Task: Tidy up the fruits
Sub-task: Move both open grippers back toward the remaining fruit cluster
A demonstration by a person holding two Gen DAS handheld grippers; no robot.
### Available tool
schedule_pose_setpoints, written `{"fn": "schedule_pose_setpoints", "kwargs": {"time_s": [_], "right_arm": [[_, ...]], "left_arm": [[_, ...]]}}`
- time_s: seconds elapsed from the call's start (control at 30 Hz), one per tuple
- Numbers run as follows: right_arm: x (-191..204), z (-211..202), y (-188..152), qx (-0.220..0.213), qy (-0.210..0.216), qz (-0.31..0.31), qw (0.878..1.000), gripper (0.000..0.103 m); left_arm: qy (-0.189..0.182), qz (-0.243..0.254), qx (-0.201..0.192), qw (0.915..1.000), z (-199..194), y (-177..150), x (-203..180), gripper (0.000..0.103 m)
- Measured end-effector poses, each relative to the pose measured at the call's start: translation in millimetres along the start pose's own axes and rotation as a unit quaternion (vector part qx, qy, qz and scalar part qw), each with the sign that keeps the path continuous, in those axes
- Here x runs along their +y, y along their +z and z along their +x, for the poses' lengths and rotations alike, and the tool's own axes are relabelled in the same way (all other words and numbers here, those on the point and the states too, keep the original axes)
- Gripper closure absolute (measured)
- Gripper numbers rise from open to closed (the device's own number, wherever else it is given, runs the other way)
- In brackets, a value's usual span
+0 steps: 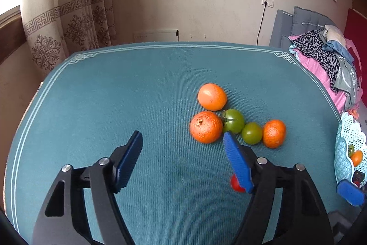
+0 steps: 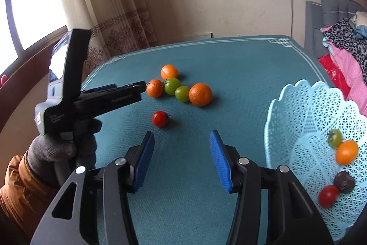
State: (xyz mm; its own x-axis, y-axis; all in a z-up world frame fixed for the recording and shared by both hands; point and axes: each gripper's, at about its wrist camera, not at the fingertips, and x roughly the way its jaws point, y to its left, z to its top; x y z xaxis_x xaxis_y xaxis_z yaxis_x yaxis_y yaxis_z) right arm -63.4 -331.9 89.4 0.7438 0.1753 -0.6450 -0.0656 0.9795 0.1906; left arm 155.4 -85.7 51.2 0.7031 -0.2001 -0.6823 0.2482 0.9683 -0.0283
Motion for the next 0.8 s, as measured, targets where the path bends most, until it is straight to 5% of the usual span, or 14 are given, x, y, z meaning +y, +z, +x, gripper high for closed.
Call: {"fn": "schedule_pose_setpoints", "kwargs": {"time_s": [0.27,0.53,0.8], "right_arm": [[5.6,22.7,-0.1,0.024,0.000,-0.009,1.000,0.052],[9.6,40.8,1.1,0.043,0.001,-0.012,0.999,0.052],[14.4,49.5,0.7,0.052,-0.006,-0.012,0.999,0.052]], "left_arm": [[-0.022,0.021,0.008,0.9995,23.4,5.4,-7.3,0.031],[-0.045,0.036,0.013,0.9982,38.7,10.8,-15.2,0.052],[-0.087,0.018,0.013,0.9959,39.8,6.9,-4.2,0.060]]}}
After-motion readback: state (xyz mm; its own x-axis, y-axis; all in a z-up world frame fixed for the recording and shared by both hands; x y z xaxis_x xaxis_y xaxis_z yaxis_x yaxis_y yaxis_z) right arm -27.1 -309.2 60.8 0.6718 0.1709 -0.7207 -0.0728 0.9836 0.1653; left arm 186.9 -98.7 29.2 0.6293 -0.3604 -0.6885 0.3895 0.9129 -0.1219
